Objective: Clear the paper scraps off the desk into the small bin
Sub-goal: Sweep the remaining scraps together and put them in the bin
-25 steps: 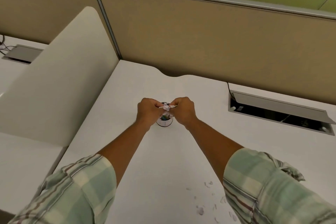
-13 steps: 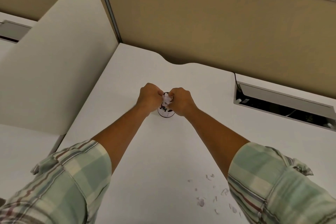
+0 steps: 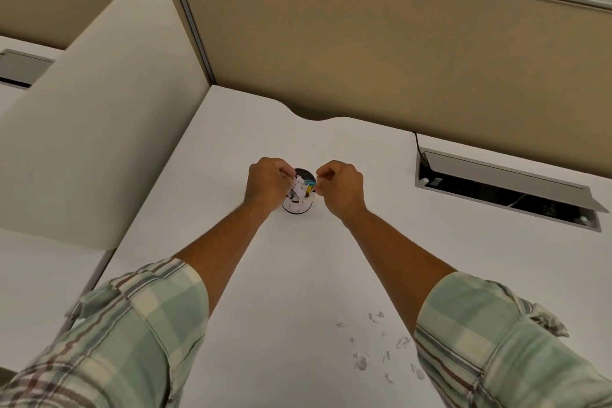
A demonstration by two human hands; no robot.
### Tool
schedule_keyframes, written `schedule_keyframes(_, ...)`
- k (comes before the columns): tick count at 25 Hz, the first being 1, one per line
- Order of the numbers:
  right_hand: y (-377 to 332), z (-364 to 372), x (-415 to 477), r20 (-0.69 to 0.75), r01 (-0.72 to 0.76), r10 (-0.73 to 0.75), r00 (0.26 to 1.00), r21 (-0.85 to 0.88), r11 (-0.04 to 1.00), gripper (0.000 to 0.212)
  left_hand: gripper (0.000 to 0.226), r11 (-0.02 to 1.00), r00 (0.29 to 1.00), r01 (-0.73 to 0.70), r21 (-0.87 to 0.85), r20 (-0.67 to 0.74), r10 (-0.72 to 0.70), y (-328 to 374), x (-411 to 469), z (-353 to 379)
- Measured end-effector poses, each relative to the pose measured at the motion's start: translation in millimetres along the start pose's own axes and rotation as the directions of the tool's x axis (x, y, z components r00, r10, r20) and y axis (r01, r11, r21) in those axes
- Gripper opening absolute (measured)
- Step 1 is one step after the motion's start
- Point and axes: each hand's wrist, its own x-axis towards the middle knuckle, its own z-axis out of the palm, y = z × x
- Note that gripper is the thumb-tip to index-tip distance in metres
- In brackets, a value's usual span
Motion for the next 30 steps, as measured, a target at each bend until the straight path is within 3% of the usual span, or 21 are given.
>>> schedule_keyframes(4,18.9,-8.9,-10.5,-0.030,-0.082,0.089,0.996,0.195,0.977,0.019,0.018,0.992,0.998,-0.056,0.111,0.020,0.054,1.6,-2.2,7.2)
schedule_keyframes(9,44.6,-18.1,-34.2,-0.012,-0.164,0.175,0.985,0.295,0.941,0.021,0.022,0.922,0.967,-0.142,0.361,0.249,0.052,7.4,-5.6,25.9)
schedule_keyframes(16,84.9,-30.8,-62.7,-0.008,-0.208,0.218,0.976,0.267,0.941,0.017,0.038,0.915,0.943,-0.134,0.379,0.332,0.000,24.2,19.4,38.5)
schedule_keyframes(19,99.5,-34.2,-70.9,-0.014,-0.222,0.233,0.972,0.251,0.942,0.020,0.028,0.909,0.926,-0.141,0.393,0.376,-0.018,20.8,31.5,41.0)
schedule_keyframes(30,129.0,-35.1,-91.6,0.010,-0.221,0.223,0.975,0.206,0.953,0.033,0.026,0.739,0.924,-0.219,0.638,0.379,-0.053,10.1,35.8,58.1)
